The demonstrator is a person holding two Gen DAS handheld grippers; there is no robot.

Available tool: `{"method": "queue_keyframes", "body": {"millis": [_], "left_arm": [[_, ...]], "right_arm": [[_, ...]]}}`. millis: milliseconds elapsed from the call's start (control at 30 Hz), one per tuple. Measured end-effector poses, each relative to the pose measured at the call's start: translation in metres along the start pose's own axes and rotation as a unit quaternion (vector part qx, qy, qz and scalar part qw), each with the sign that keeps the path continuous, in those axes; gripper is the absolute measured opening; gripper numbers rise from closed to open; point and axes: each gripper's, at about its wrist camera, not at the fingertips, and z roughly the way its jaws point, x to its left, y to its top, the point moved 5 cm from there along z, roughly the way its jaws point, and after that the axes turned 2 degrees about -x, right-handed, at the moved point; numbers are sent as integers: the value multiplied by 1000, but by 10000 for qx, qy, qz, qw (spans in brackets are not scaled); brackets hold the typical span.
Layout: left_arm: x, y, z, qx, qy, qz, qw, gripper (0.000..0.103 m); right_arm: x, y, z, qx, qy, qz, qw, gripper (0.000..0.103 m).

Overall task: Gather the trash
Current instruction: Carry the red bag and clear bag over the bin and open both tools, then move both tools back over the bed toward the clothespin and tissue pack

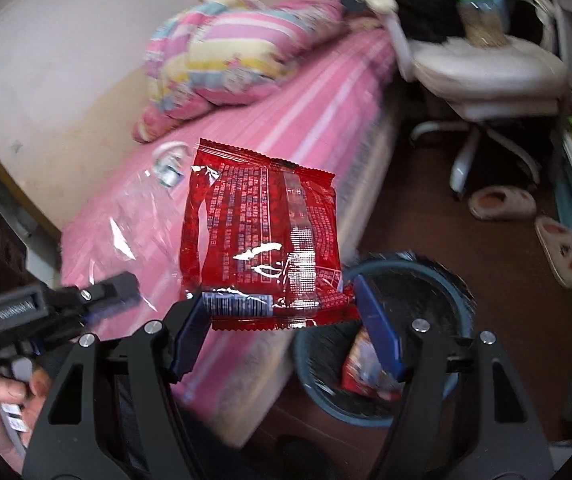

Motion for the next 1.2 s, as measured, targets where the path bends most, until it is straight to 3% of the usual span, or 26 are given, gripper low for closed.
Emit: {"method": "queue_keyframes", "body": {"millis": [167,467,700,733,767,833,900,1200], "left_arm": [[-3,-6,50,503,115,133,9986,29],[13,-26,136,1608,425,132,9860,30],[25,-33,177,2030,530,18,9777,32],[25,-34,180,2055,531,-3,9772,35],[25,-34,183,2070,545,-35,9768,49],[28,-32,184,2008,619,-118,9776,62],[30,-29,182,1901,665,-195,9793,71],[31,-13,148,1382,548,-500,9876,73]], "right_arm": [[-45,-21,21,365,-308,360,9982,69],[-91,-58,67,1134,-760,650,9885,69],[-107,-73,93,1480,-1046,705,9809,71],[-110,-74,96,1536,-1115,717,9792,71],[-112,-75,98,1575,-1174,720,9779,74],[-115,-73,97,1537,-1312,713,9768,83],[-114,-72,95,1482,-1366,692,9770,85],[-94,-50,69,1132,-1209,556,9846,85]]}}
